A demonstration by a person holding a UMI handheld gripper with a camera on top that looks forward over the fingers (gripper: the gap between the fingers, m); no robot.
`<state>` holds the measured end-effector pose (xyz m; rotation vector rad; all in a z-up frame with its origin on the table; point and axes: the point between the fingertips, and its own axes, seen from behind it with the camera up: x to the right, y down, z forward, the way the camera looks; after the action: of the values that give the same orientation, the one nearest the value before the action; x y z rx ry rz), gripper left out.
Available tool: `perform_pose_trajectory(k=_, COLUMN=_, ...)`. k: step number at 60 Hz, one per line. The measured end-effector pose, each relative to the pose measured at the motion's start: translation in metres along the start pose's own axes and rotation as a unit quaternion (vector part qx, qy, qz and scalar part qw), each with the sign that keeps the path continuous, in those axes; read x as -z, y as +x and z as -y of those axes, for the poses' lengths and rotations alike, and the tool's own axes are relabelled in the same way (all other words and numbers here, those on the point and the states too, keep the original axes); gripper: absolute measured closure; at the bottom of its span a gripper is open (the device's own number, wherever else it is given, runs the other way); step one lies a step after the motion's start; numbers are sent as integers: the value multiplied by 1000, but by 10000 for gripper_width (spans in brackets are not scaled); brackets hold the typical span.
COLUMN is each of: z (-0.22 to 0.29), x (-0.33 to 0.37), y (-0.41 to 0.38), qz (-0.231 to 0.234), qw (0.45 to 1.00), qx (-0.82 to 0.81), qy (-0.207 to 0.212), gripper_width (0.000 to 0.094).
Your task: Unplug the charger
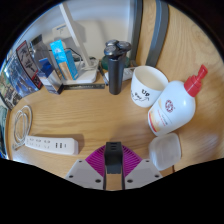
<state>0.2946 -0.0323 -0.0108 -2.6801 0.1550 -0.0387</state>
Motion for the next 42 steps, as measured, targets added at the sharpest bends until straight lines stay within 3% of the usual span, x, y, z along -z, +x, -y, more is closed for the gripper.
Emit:
perform_pose_trajectory(k=11, z=15, x=-2, y=6, qz=-9, qw=999, qx=17, qy=29, gripper_width=613)
perform_pose_trajectory(k=15, z=25, x=4, y=5, qz=-9, qw=999, qx=16, qy=47, gripper_width=488)
perform_pose_trajectory(k=21, z=45, x=26, y=3, qz=-12, qw=997, qx=11, qy=81, gripper_width=457)
perform_pose_trajectory(k=32, z=100, x=125, y=-34, qz=21, qw=980, qx=-11, qy=199, gripper_width=208)
perform_pose_trajectory(k=42, z=113, x=245, y=-95, qz=59, qw=944, qx=-16, qy=324, gripper_width=147)
